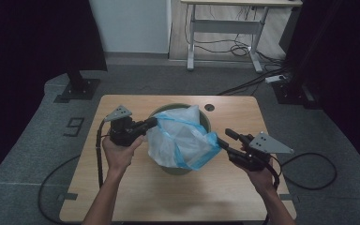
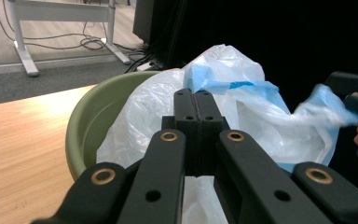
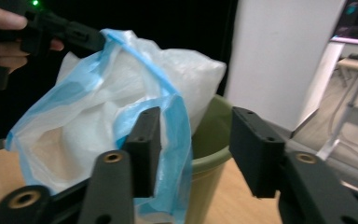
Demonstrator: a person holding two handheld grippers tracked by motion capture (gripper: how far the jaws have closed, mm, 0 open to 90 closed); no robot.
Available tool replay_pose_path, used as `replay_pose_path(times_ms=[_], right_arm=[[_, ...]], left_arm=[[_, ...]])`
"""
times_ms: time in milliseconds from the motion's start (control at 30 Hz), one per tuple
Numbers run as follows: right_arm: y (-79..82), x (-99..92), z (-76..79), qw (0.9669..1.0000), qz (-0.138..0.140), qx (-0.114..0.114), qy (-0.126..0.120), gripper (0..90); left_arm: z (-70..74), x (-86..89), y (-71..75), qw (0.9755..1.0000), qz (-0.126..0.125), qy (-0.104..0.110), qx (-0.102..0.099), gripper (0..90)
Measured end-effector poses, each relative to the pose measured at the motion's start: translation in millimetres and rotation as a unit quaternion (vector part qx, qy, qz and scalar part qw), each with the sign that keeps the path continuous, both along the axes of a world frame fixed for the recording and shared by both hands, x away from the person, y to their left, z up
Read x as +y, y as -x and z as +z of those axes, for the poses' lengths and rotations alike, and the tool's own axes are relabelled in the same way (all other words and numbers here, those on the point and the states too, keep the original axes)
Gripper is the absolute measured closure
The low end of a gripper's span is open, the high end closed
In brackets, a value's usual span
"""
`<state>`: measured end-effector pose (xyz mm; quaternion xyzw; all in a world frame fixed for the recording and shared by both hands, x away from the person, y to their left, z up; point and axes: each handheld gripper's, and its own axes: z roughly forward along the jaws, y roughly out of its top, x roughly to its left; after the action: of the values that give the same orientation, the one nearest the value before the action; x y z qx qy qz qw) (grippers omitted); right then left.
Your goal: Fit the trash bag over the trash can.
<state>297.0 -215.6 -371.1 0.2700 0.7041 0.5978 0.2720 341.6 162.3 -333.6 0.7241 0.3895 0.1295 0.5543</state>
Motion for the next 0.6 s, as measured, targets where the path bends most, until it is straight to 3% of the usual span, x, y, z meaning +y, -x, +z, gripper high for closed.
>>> replay_pose_path(times_ms=[133,333,600], right_arm=[[5.1,3.8,0.0,0.9998,0.004,0.005,-0.017,49.6],[17.6,3.0,4.9,0.9998,0.004,0.005,-0.016,46.9],[10.8,17.0,-19.4,0.999,0.012,0.042,0.002,41.9]], left_arm=[[-1.4,-3.2,-1.1,1.0,0.003,-0.008,0.001,89.8],[-4.9,-10.3,-3.8,0.9999,0.002,-0.009,0.006,89.8],[-6.1,-16.3,-4.8,0.9999,0.001,-0.01,0.009,89.8]])
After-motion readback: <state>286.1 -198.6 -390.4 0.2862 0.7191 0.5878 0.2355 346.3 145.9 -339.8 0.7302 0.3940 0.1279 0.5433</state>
